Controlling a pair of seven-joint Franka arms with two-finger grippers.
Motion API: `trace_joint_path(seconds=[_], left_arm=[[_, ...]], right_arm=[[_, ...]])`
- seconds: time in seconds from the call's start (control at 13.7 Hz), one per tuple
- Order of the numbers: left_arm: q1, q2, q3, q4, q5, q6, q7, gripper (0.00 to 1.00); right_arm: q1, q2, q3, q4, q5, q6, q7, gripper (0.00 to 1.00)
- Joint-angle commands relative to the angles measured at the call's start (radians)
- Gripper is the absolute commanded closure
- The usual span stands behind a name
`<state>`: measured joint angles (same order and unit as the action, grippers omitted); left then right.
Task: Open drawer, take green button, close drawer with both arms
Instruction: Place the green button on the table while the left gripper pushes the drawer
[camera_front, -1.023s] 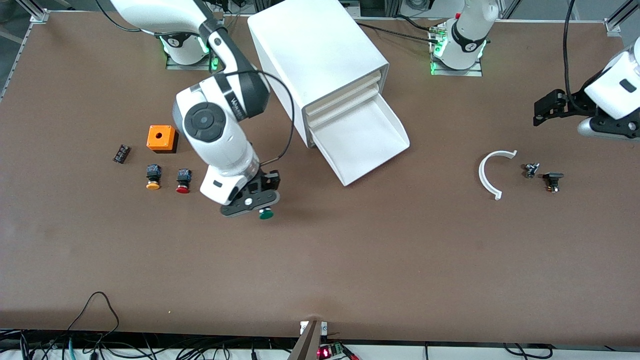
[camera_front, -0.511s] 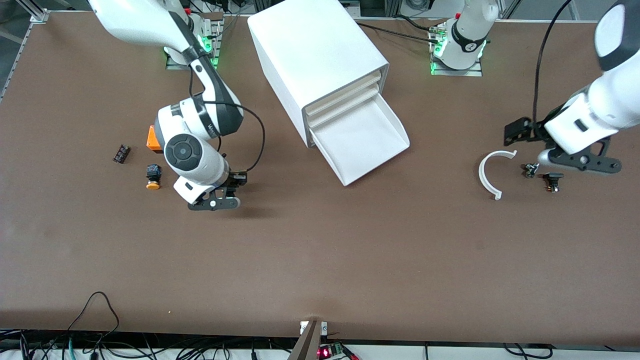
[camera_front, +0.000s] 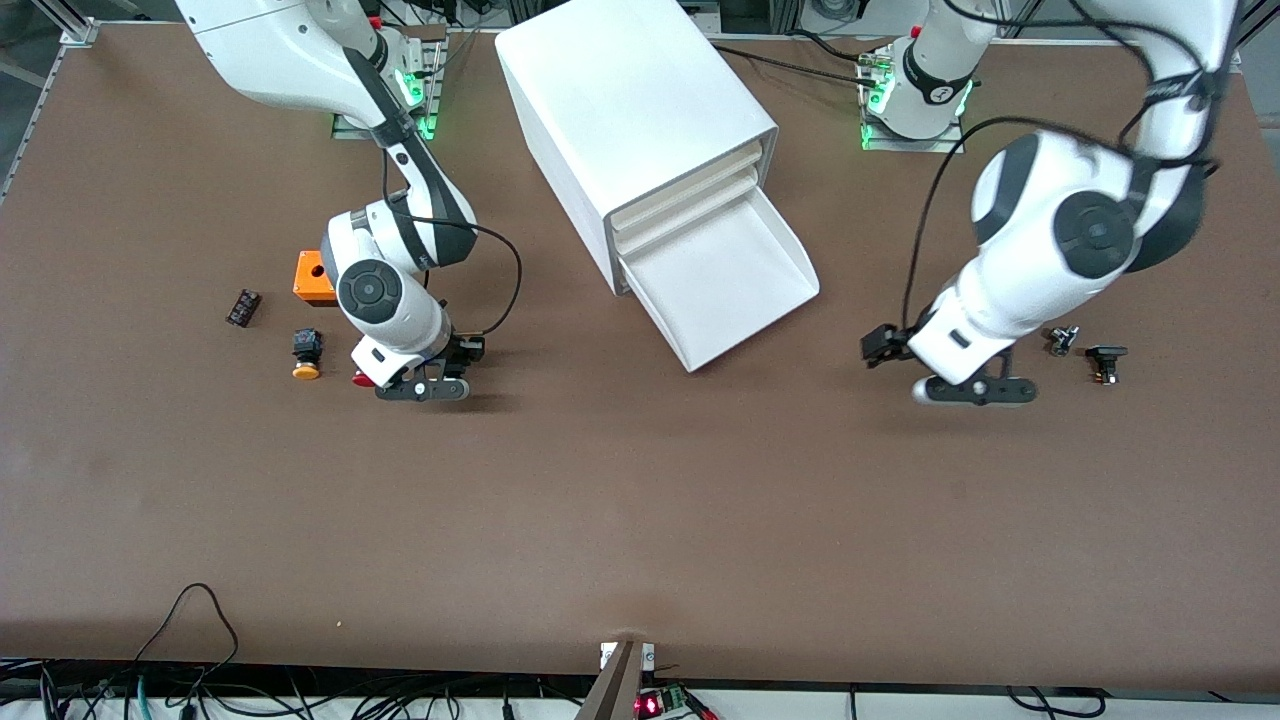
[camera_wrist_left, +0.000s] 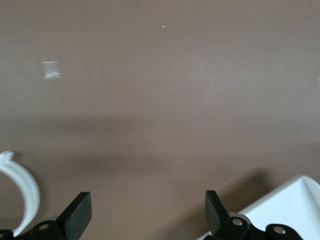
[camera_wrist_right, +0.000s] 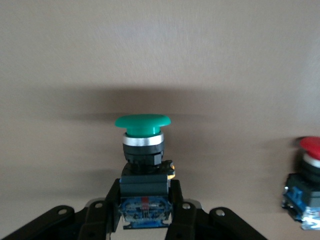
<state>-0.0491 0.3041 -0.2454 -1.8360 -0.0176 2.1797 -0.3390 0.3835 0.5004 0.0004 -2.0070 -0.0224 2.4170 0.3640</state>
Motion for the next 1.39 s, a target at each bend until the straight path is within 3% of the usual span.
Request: trace_joint_path(seconds=[0.0,0.07,0.15,0.22,0.29,0.51,0.88,1.1,1.32], left_arm=[[-0.046,0.064,0.003,-0.097,-0.013,0.217,-0.134,0.00],[-0.063,0.096,0.003,-0.104,-0.013,0.254,-0.196,0.00],[-0.081,0.125,0.003,-0.106,-0.013,0.271,-0.243,0.00],[-0.098,0.141,0.003,-0.115,-0.013,0.276,-0.292,0.00],[-0.126,0.148,0.003,-0.127,-0.018,0.284,-0.351,0.00],[-0.160,0.147,-0.006,-0.230,-0.021,0.354,-0.423,0.00],[-0.163,0.073,-0.152,-0.379,-0.042,0.333,-0.458,0.00],[-0.178,0.072,-0.221,-0.407,-0.149,0.307,-0.474,0.00],[-0.180,0.067,-0.264,-0.428,-0.251,0.305,-0.474,0.00]], right_arm=[[-0.009,-0.054,0.003,-0.122,-0.060,0.100,0.026,0.82],[-0.011,-0.052,0.001,-0.130,-0.066,0.115,0.024,0.81],[-0.014,-0.051,0.001,-0.128,-0.065,0.116,0.029,0.68],[-0.020,-0.052,0.001,-0.122,-0.065,0.111,0.059,0.17],[-0.023,-0.057,0.003,-0.107,-0.063,0.108,0.103,0.00],[-0.021,-0.094,0.006,-0.024,-0.060,-0.008,0.203,0.00],[-0.025,-0.164,0.006,0.132,-0.067,-0.234,0.196,0.00],[-0.047,-0.235,0.003,0.198,-0.065,-0.335,0.197,0.00],[-0.119,-0.267,0.003,0.341,-0.068,-0.493,0.167,0.00]])
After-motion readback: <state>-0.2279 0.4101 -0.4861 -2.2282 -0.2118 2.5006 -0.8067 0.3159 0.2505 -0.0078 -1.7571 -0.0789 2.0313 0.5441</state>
